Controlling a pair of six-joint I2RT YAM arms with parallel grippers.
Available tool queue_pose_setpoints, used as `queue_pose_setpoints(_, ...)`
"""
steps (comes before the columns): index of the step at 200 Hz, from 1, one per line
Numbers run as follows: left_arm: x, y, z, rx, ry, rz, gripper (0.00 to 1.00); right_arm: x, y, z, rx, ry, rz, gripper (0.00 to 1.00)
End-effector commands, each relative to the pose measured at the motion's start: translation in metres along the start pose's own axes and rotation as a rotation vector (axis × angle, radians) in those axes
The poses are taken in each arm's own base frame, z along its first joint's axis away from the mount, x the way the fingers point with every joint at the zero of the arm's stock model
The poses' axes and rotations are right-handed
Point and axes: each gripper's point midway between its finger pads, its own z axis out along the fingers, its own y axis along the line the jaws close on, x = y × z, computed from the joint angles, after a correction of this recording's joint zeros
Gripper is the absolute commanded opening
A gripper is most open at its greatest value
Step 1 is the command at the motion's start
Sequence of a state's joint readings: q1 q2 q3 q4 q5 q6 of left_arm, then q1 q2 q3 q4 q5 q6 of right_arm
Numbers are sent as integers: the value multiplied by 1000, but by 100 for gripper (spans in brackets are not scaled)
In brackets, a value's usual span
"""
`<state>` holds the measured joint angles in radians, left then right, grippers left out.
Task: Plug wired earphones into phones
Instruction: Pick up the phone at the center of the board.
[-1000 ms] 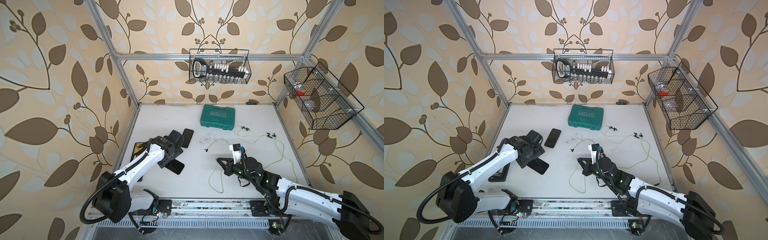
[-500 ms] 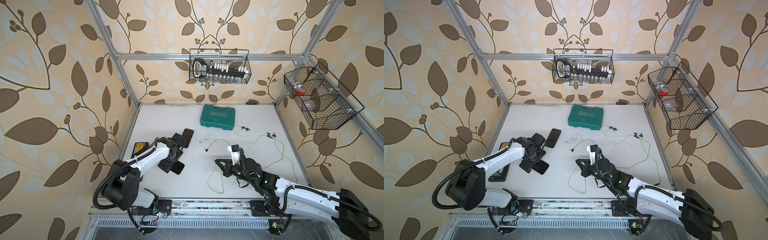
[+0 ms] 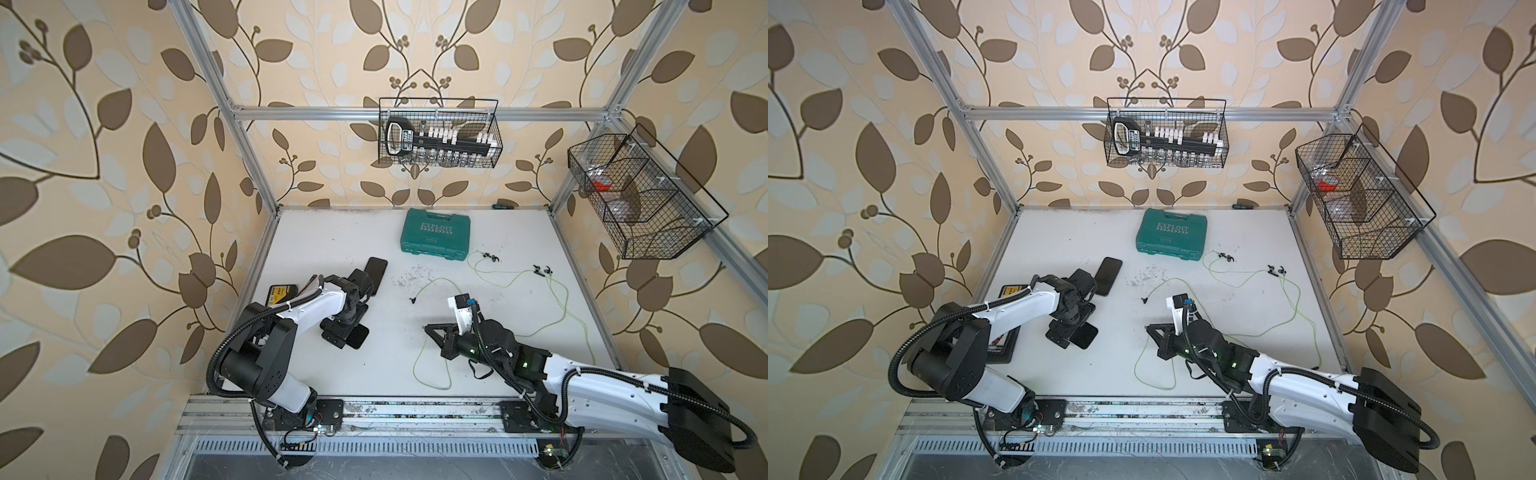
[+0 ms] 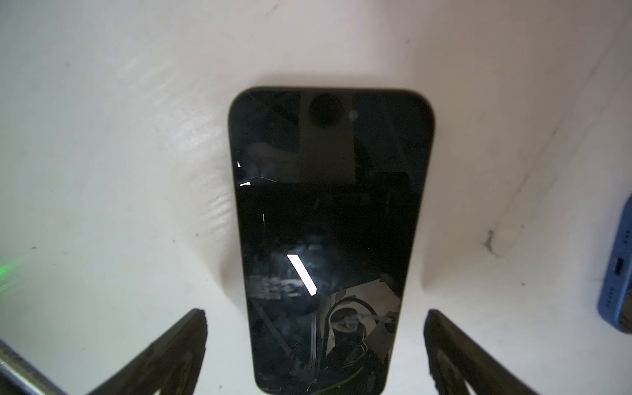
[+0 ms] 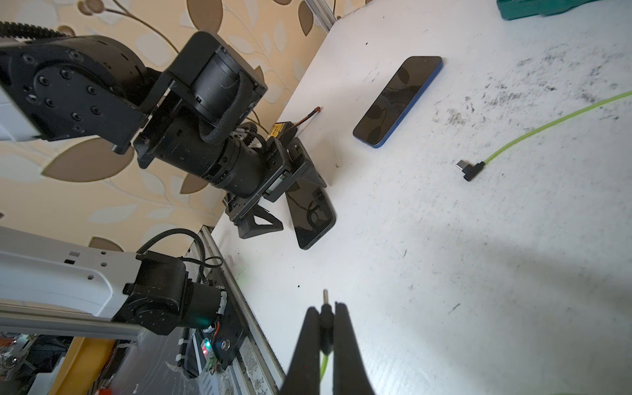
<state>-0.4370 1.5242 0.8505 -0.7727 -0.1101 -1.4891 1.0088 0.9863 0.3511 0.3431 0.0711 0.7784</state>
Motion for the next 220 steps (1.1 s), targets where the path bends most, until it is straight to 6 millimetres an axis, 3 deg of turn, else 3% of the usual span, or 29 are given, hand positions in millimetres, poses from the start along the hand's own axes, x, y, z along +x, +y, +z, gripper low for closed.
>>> queue_pose_setpoints(1,-3,8,6,-29,-10,-34,99,-3,5,2,-13,-14,4,0)
queue_pose_setpoints(63,5,6,22,-59,27,-35,97,2,6,4,-14,1,0,0)
queue_pose_setpoints(116,13,10,35,-87,66,-36,82,11,3,8,-12,20,17,0)
queue_pose_setpoints(220,15,-5,24,-4,87,-49,71,32,10,18,-47,51,-18,0)
